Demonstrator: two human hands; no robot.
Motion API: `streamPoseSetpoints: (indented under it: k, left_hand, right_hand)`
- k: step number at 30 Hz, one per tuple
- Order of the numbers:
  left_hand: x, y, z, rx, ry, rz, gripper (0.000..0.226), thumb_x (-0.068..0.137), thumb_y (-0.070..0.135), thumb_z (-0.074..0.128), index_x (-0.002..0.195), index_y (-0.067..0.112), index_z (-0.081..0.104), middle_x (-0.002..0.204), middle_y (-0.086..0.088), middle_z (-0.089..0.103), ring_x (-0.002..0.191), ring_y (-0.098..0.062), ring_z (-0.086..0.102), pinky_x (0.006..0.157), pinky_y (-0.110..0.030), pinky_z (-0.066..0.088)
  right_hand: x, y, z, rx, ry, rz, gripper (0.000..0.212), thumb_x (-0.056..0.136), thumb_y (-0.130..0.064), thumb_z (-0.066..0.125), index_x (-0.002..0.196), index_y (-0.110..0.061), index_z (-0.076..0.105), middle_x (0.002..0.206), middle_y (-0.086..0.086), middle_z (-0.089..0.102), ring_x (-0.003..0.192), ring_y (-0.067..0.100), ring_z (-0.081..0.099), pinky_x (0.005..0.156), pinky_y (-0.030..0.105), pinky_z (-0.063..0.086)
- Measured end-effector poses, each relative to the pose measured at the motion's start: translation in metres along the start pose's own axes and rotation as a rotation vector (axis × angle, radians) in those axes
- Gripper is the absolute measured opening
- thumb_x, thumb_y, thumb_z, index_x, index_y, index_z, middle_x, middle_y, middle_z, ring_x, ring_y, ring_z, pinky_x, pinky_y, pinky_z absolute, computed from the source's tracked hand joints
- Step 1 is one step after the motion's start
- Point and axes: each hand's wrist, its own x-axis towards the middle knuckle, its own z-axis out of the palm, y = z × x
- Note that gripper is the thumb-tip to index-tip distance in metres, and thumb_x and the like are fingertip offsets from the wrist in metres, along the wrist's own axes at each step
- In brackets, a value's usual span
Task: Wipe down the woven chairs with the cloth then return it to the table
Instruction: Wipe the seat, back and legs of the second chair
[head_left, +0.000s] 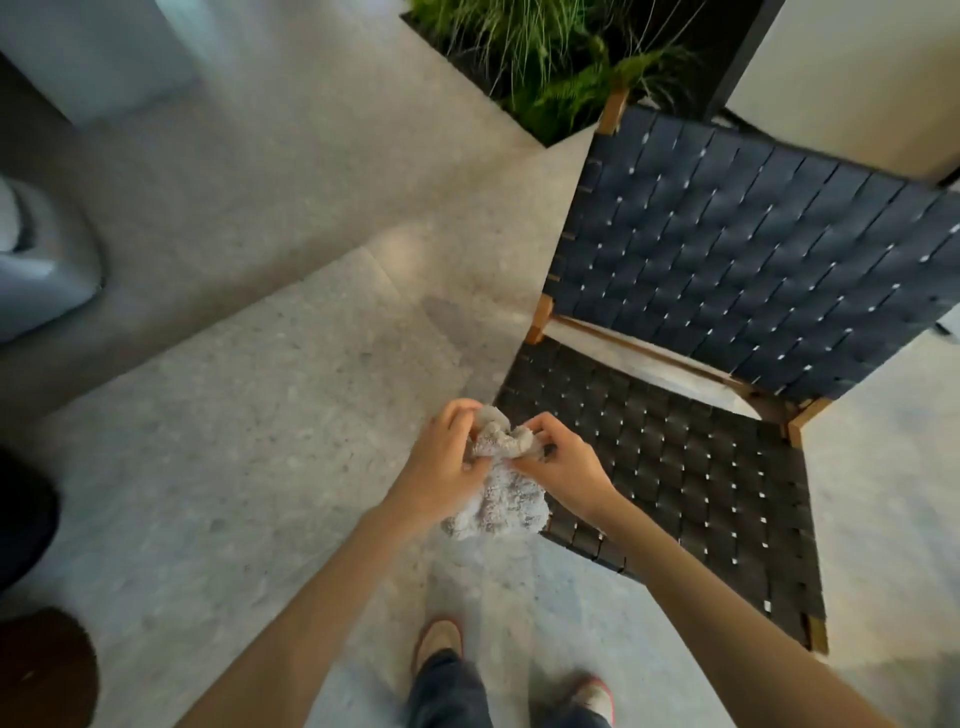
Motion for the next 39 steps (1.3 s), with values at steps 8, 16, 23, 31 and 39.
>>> streamPoseSetpoints:
  k: [8, 16, 23, 31, 39]
  left_hand:
    - [0.000, 0.038, -0.128, -0.061, -0.006, 0.179, 0.041, 0.076, 0.027, 0.065, 0.117, 0.023, 0.060, 0.104, 0.005, 0.059, 0.101, -0.005, 0.039, 0.080, -0.005, 0.031]
    - [0.041, 0.022, -0.208, 0.057, 0.142, 0.286, 0.040, 0.076, 0.032, 0.077, 0.074, 0.021, 0.038, 0.070, 0.007, 0.042, 0.068, -0.008, 0.036, 0.056, -0.022, 0.031]
    - [0.137, -0.004, -0.252, 0.142, 0.027, 0.343, 0.039, 0.079, 0.034, 0.074, 0.098, 0.019, 0.044, 0.081, 0.015, 0.038, 0.077, -0.010, 0.038, 0.062, -0.021, 0.029]
    - [0.289, -0.019, -0.311, 0.416, -0.129, 0.433, 0.054, 0.077, 0.051, 0.070, 0.113, 0.012, 0.063, 0.108, -0.001, 0.058, 0.096, -0.016, 0.037, 0.080, -0.027, 0.031]
    - [0.409, -0.017, -0.326, 0.424, -0.352, 0.557, 0.055, 0.077, 0.056, 0.066, 0.118, 0.019, 0.062, 0.108, 0.006, 0.063, 0.109, -0.016, 0.048, 0.098, -0.032, 0.025]
  right_hand:
    - [-0.020, -0.124, -0.016, -0.140, 0.129, -0.209, 0.026, 0.074, -0.033, 0.080, 0.088, -0.035, 0.059, 0.085, -0.012, 0.064, 0.076, 0.002, 0.058, 0.062, 0.013, 0.047]
    - [0.019, -0.184, -0.025, -0.364, 0.326, -0.332, 0.032, 0.073, -0.030, 0.079, 0.093, -0.011, 0.064, 0.108, -0.025, 0.052, 0.098, 0.008, 0.046, 0.081, 0.023, 0.042]
    - [0.091, -0.208, -0.044, -0.316, 0.380, -0.232, 0.038, 0.073, -0.027, 0.081, 0.076, -0.014, 0.045, 0.073, 0.007, 0.057, 0.064, 0.019, 0.049, 0.051, 0.021, 0.033]
    - [0.190, -0.241, -0.076, -0.255, 0.402, -0.079, 0.042, 0.072, -0.051, 0.075, 0.100, -0.027, 0.055, 0.083, -0.008, 0.060, 0.072, 0.009, 0.057, 0.058, 0.016, 0.044]
    - [0.247, -0.250, -0.109, -0.215, 0.502, 0.082, 0.010, 0.086, -0.033, 0.069, 0.089, -0.028, 0.061, 0.079, -0.008, 0.063, 0.071, 0.009, 0.058, 0.060, 0.016, 0.046]
